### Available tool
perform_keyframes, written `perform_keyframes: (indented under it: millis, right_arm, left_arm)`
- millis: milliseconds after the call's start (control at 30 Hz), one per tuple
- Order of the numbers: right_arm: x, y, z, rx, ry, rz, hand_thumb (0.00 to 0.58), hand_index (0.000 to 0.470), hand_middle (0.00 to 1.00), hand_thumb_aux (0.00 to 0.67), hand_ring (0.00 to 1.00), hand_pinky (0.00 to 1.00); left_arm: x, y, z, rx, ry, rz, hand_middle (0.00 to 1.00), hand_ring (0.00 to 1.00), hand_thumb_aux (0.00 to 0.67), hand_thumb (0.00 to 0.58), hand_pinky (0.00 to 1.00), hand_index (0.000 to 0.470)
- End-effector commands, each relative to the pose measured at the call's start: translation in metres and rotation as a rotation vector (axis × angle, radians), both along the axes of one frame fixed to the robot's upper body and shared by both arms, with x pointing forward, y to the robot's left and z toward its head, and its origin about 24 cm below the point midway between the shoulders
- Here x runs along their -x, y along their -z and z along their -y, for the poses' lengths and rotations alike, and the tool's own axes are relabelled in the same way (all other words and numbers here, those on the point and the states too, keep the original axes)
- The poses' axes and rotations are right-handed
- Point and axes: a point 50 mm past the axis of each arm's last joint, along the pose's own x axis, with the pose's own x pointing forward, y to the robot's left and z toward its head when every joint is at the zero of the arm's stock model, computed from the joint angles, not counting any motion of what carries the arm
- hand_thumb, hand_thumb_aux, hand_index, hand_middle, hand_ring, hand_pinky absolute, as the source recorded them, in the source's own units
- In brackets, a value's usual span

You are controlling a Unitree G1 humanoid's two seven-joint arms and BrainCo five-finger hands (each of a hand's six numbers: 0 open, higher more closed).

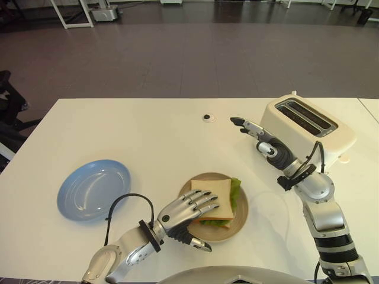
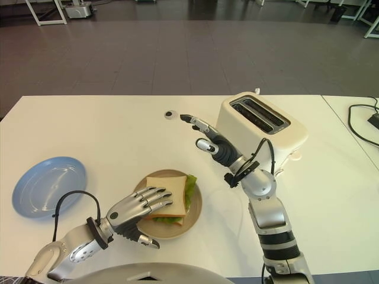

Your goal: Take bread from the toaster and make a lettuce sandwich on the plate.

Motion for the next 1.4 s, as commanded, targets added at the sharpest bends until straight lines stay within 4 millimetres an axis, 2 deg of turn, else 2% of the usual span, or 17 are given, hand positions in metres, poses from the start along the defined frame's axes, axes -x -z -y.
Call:
perform_keyframes:
  millis: [33, 133, 233, 267, 300, 333, 367, 400, 433, 467, 500, 533, 667, 900, 1000, 1133, 1400]
  right_arm:
    - [0.015, 0.005, 0.016, 0.176, -0.145, 0.006, 0.000, 0.000, 0.00, 0.000, 0.00, 0.00]
    - [0.031, 0.009, 0.032, 0.301, -0.237, -0.019, 0.000, 0.000, 0.00, 0.000, 0.00, 0.00]
    - [0.050, 0.018, 0.052, 0.445, -0.295, -0.074, 0.000, 0.000, 0.04, 0.000, 0.04, 0.04]
    - [0.052, 0.020, 0.056, 0.478, -0.297, -0.082, 0.000, 0.000, 0.50, 0.000, 0.50, 0.50]
    - [0.054, 0.023, 0.058, 0.522, -0.300, -0.084, 0.014, 0.006, 0.60, 0.008, 0.60, 0.60]
    - [0.055, 0.029, 0.055, 0.561, -0.323, -0.080, 0.079, 0.033, 0.71, 0.047, 0.71, 0.71]
    - [0.060, 0.036, 0.050, 0.599, -0.366, -0.081, 0.392, 0.203, 0.93, 0.289, 0.93, 0.93]
    - [0.067, 0.043, 0.043, 0.623, -0.418, -0.083, 0.511, 0.308, 1.00, 0.439, 1.00, 1.00]
    - [0.074, 0.048, 0.038, 0.626, -0.468, -0.085, 0.561, 0.385, 1.00, 0.549, 1.00, 1.00]
    - [0.081, 0.050, 0.035, 0.623, -0.505, -0.091, 0.562, 0.387, 1.00, 0.552, 1.00, 1.00]
    - [0.086, 0.051, 0.034, 0.623, -0.531, -0.101, 0.577, 0.439, 1.00, 0.625, 1.00, 1.00]
    - [0.091, 0.054, 0.035, 0.634, -0.551, -0.121, 0.580, 0.470, 1.00, 0.670, 1.00, 1.00]
    - [0.106, 0.071, 0.038, 0.701, -0.614, -0.214, 0.580, 0.470, 1.00, 0.670, 1.00, 1.00]
    - [0.107, 0.119, 0.017, 0.816, -0.590, -0.159, 0.580, 0.470, 1.00, 0.670, 1.00, 1.00]
    - [0.096, 0.145, 0.007, 0.834, -0.519, -0.149, 0.580, 0.470, 1.00, 0.670, 1.00, 1.00]
    - [0.052, 0.176, 0.011, 0.795, -0.274, -0.219, 0.580, 0.470, 1.00, 0.670, 1.00, 1.00]
    - [-0.020, 0.174, -0.005, 0.787, -0.025, -0.159, 0.580, 0.470, 1.00, 0.670, 1.00, 1.00]
  left_arm:
    - [0.002, 0.017, -0.011, -0.101, -0.023, -0.099, 0.00, 0.00, 0.000, 0.000, 0.00, 0.000]
    - [-0.007, -0.017, -0.004, 0.098, -0.027, 0.004, 0.00, 0.00, 0.000, 0.000, 0.00, 0.000]
    - [-0.011, -0.071, -0.008, 0.384, -0.036, 0.147, 0.00, 0.00, 0.000, 0.000, 0.00, 0.000]
    - [-0.009, -0.086, -0.010, 0.488, -0.036, 0.165, 0.00, 0.00, 0.000, 0.000, 0.00, 0.000]
    - [-0.004, -0.101, -0.013, 0.610, -0.021, 0.154, 0.00, 0.00, 0.000, 0.000, 0.00, 0.000]
    - [0.001, -0.110, -0.017, 0.684, -0.010, 0.129, 0.00, 0.00, 0.000, 0.000, 0.00, 0.000]
    - [0.005, -0.114, -0.022, 0.707, -0.008, 0.100, 0.00, 0.00, 0.000, 0.000, 0.00, 0.000]
    - [0.009, -0.112, -0.028, 0.678, -0.016, 0.068, 0.00, 0.00, 0.000, 0.000, 0.00, 0.000]
    - [0.011, -0.106, -0.034, 0.617, -0.031, 0.031, 0.00, 0.00, 0.066, 0.108, 0.00, 0.046]
    - [0.015, -0.098, -0.042, 0.555, -0.050, -0.020, 0.00, 0.00, 0.257, 0.360, 0.00, 0.181]
    - [0.020, -0.090, -0.049, 0.479, -0.069, -0.066, 0.61, 0.61, 0.610, 0.575, 0.61, 0.428]
    - [0.027, -0.078, -0.055, 0.373, -0.077, -0.136, 1.00, 1.00, 0.670, 0.580, 1.00, 0.470]
    - [0.054, -0.044, -0.060, 0.097, -0.038, -0.383, 1.00, 1.00, 0.670, 0.580, 1.00, 0.470]
    - [0.052, 0.005, -0.042, -0.148, 0.071, -0.403, 1.00, 1.00, 0.670, 0.580, 1.00, 0.470]
    - [0.018, 0.027, -0.034, -0.229, 0.049, -0.275, 1.00, 1.00, 0.670, 0.580, 1.00, 0.470]
    - [-0.033, 0.038, -0.036, -0.256, -0.022, -0.112, 1.00, 1.00, 0.670, 0.580, 1.00, 0.470]
    - [-0.123, 0.036, -0.047, -0.249, -0.195, 0.063, 1.00, 1.00, 0.670, 0.580, 1.00, 0.470]
